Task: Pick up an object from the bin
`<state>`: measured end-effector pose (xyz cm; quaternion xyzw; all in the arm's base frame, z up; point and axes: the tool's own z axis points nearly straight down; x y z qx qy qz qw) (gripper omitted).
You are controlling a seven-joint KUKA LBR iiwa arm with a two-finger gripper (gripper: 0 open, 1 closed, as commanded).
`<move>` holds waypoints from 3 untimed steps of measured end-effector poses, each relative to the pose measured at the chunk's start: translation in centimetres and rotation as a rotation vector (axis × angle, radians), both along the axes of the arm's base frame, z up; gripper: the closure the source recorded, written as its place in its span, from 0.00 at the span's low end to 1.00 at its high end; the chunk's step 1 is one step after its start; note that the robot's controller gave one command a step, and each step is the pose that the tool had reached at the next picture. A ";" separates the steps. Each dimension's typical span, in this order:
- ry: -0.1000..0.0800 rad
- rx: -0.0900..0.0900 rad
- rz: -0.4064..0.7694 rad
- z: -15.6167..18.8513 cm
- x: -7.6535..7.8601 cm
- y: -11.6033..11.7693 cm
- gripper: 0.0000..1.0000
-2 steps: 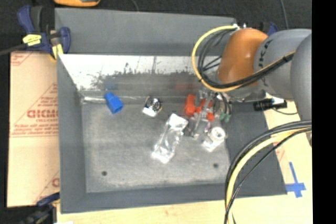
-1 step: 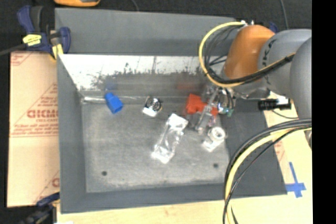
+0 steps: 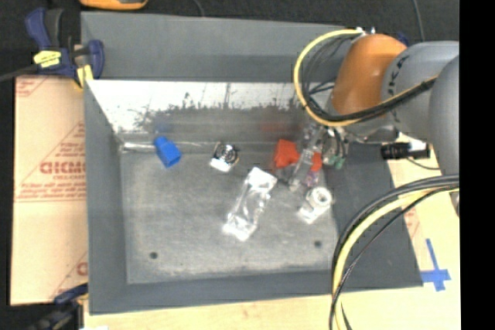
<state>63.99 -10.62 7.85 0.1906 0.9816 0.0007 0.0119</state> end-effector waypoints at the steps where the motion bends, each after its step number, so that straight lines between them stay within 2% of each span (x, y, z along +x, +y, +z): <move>1: 0.012 0.001 -0.025 8.5 -2.9 -0.6 1.00; 2: 0.014 0.006 -0.220 11.3 -3.9 3.2 1.00; 3: 0.013 0.005 -0.215 15.1 -5.0 2.1 1.00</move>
Offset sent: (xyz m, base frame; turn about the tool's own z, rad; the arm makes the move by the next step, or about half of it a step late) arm -0.0316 -0.0054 0.0785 0.0325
